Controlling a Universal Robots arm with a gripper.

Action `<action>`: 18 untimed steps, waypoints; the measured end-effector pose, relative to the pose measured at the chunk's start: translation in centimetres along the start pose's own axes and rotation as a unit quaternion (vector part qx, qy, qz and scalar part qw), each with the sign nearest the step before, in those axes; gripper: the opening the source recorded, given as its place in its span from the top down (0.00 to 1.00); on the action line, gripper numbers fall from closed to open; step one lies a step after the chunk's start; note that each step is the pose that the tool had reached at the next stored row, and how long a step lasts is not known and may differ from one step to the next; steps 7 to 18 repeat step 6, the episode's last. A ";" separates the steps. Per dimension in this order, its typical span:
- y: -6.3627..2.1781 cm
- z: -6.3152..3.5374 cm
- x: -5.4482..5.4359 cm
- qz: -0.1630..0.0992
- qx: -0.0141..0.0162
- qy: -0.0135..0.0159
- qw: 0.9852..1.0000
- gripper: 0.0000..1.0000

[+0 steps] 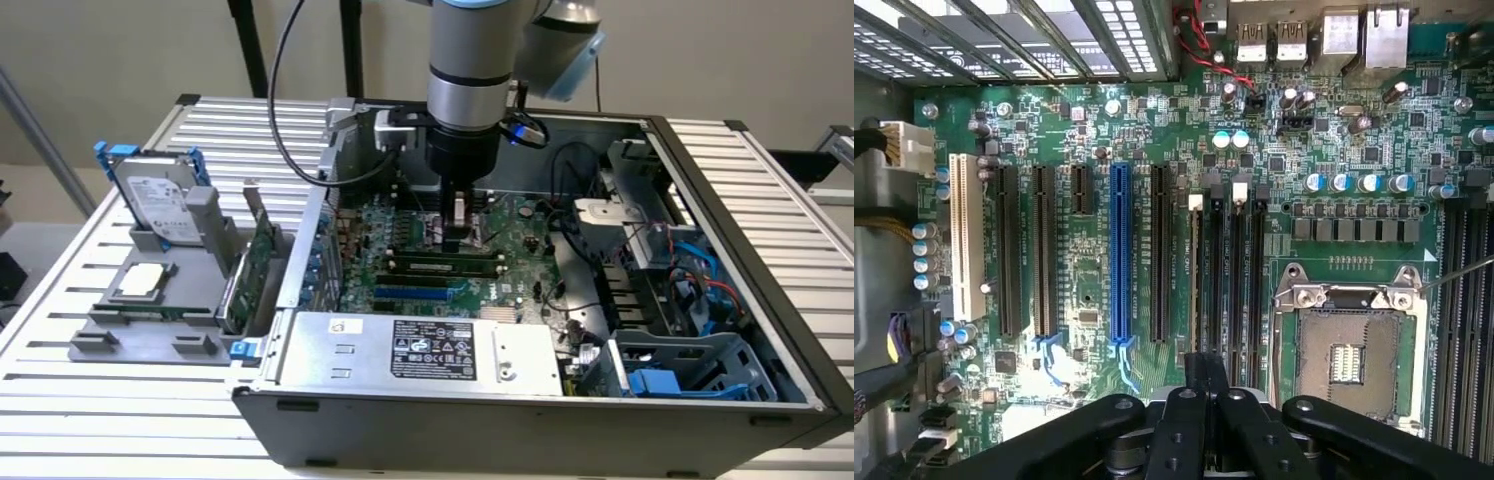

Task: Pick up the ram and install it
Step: 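Press down the ram until it locks into place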

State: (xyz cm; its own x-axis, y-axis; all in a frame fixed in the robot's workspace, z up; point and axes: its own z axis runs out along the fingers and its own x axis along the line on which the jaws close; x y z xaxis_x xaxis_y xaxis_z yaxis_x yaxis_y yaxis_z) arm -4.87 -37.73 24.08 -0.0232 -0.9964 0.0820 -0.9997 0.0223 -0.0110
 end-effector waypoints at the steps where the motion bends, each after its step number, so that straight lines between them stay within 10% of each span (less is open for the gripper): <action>1: 0.00 -0.01 0.0 0.000 0.000 0.000 1.000 1.00; 18: 0.00 -0.01 0.0 0.000 0.000 0.000 1.000 1.00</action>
